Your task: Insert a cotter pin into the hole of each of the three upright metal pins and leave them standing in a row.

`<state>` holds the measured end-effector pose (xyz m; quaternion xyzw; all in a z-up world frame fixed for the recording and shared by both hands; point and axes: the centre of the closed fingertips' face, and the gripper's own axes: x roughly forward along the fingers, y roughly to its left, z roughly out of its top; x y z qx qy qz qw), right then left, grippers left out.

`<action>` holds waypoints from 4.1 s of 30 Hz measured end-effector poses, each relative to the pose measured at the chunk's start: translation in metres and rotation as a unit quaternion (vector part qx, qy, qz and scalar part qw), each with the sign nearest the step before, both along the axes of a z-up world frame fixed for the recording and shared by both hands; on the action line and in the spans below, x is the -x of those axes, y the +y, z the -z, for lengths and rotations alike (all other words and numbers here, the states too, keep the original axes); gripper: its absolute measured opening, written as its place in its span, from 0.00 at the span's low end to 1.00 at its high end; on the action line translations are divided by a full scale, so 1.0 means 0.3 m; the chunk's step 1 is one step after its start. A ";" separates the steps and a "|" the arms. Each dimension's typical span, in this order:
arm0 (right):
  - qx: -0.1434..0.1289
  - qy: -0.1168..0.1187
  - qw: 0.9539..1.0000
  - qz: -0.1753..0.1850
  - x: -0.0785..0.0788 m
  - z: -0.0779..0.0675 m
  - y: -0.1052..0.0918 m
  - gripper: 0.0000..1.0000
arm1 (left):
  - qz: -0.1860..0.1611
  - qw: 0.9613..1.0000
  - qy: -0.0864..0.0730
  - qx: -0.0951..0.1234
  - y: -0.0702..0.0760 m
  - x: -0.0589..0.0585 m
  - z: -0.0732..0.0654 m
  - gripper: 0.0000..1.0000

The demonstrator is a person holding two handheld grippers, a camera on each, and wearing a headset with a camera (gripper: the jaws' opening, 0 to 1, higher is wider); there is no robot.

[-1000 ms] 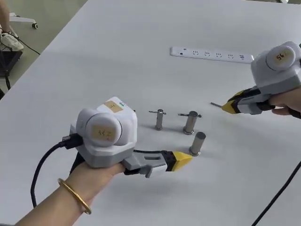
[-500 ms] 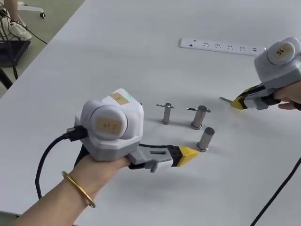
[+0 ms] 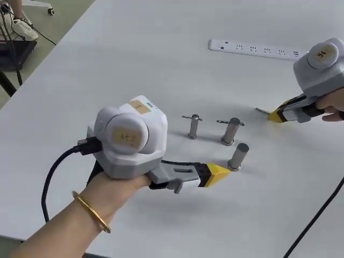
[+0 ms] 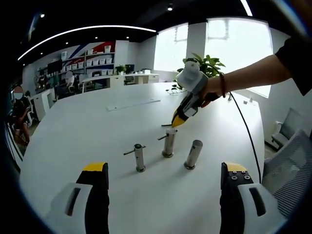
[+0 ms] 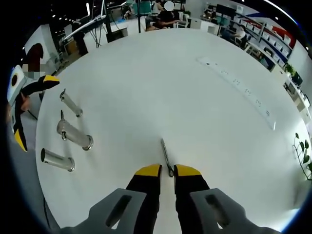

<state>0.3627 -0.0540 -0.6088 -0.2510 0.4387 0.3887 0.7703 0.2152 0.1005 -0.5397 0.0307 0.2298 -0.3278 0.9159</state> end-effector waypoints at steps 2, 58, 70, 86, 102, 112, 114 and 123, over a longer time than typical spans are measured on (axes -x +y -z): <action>0.003 0.003 1.000 -0.002 -0.007 0.004 -0.001 0.04 | -0.002 1.000 0.000 0.003 0.001 -0.001 -0.003 0.96; -0.030 -0.096 0.987 -0.125 0.261 -0.295 0.140 0.00 | 0.027 0.999 -0.019 0.026 -0.028 0.022 -0.080 0.60; -0.053 -0.109 0.978 -0.172 0.449 -0.340 0.227 0.00 | 0.043 0.996 0.008 0.075 -0.071 0.029 -0.129 0.43; -0.034 -0.147 0.953 -0.261 0.548 -0.329 0.286 0.00 | 0.066 0.988 0.071 0.118 -0.131 0.044 -0.142 0.23; -0.033 -0.165 0.937 -0.305 0.567 -0.335 0.313 0.00 | 0.081 0.980 0.097 0.155 -0.172 0.062 -0.160 0.12; -0.032 -0.177 0.932 -0.314 0.567 -0.346 0.323 0.00 | 0.074 0.978 0.104 0.166 -0.169 0.056 -0.160 0.03; -0.031 -0.181 0.932 -0.314 0.565 -0.349 0.324 0.00 | 0.076 0.976 0.109 0.174 -0.174 0.061 -0.163 0.01; -0.035 -0.187 0.931 -0.311 0.565 -0.354 0.325 0.00 | 0.074 0.975 0.103 0.181 -0.173 0.060 -0.168 0.01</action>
